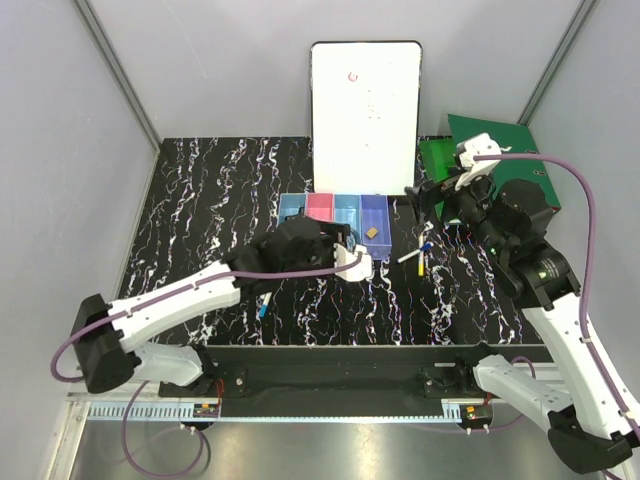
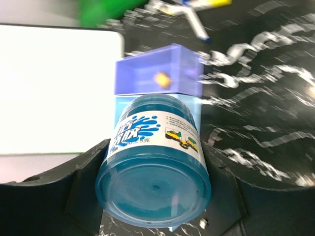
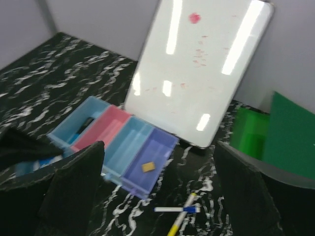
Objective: Sort the stationery into containers
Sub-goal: Pick up the stationery from the center of the board.
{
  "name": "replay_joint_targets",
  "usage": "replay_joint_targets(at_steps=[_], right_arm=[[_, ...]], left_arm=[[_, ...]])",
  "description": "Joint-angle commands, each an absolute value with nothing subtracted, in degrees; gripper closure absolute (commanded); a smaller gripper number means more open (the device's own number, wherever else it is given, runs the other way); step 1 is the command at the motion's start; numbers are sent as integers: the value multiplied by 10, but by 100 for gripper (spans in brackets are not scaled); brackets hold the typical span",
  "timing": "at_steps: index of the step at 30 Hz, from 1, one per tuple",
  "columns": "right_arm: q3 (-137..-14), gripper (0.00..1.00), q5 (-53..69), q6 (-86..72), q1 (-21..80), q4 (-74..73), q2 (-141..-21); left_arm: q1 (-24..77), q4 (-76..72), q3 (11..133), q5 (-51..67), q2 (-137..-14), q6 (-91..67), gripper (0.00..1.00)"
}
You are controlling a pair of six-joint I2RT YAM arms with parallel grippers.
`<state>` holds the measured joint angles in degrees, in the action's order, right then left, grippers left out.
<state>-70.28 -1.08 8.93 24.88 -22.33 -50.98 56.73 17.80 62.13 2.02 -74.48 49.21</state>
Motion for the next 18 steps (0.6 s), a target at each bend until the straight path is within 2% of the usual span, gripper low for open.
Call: replay_joint_targets(at_steps=[1, 7, 10, 14, 18], right_arm=[[-747, 0, 228, 29, 248, -300, -527], [-763, 0, 381, 4, 246, -346, -578], [-766, 0, 415, 4, 234, -347, -591], [-776, 0, 504, 4, 145, -347, -610], [-811, 0, 679, -45, 96, -348, -653]], left_arm=[[565, -81, 586, -42, -692, 462, 100], [568, -213, 576, -50, -654, 429, 100], [575, -242, 581, -37, -640, 418, 100], [588, -263, 578, -20, -614, 397, 100], [613, -262, 561, -9, -582, 396, 100]])
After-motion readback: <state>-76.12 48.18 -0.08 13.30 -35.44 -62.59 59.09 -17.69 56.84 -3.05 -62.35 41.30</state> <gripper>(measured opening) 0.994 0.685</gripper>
